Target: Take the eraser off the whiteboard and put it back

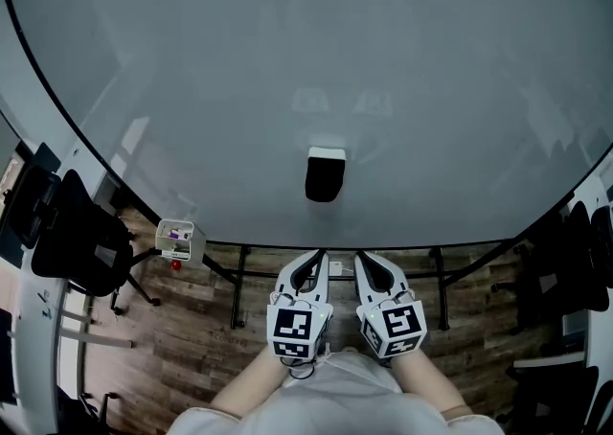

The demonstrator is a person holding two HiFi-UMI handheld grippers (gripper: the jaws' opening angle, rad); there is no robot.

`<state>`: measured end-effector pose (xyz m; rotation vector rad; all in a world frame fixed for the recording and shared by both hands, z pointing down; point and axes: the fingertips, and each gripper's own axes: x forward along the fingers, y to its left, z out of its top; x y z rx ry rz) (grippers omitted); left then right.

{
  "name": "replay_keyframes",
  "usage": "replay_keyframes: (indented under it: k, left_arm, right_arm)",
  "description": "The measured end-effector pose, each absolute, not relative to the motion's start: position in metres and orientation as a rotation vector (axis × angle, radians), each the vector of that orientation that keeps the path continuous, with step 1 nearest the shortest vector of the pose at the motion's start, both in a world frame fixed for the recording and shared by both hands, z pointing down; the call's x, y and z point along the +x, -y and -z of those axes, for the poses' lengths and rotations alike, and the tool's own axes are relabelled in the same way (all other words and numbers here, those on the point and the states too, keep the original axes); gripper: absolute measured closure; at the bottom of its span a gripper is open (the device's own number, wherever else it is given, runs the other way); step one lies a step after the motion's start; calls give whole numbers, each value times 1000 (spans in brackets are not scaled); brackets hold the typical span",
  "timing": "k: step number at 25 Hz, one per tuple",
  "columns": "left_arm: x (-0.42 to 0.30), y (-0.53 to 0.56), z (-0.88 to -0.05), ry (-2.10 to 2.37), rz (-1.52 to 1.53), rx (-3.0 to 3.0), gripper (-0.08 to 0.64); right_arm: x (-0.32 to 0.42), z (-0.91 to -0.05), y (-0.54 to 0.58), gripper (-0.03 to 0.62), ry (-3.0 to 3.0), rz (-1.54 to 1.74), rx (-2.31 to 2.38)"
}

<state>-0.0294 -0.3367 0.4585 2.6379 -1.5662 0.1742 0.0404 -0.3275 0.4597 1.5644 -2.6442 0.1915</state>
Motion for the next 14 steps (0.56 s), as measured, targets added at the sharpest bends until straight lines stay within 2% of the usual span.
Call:
replay_keyframes:
  k: [14]
  left_arm:
    - [-37, 346, -457, 1594, -172, 2597, 543]
  right_arm:
    - [39, -462, 333, 566, 2632, -182, 1537]
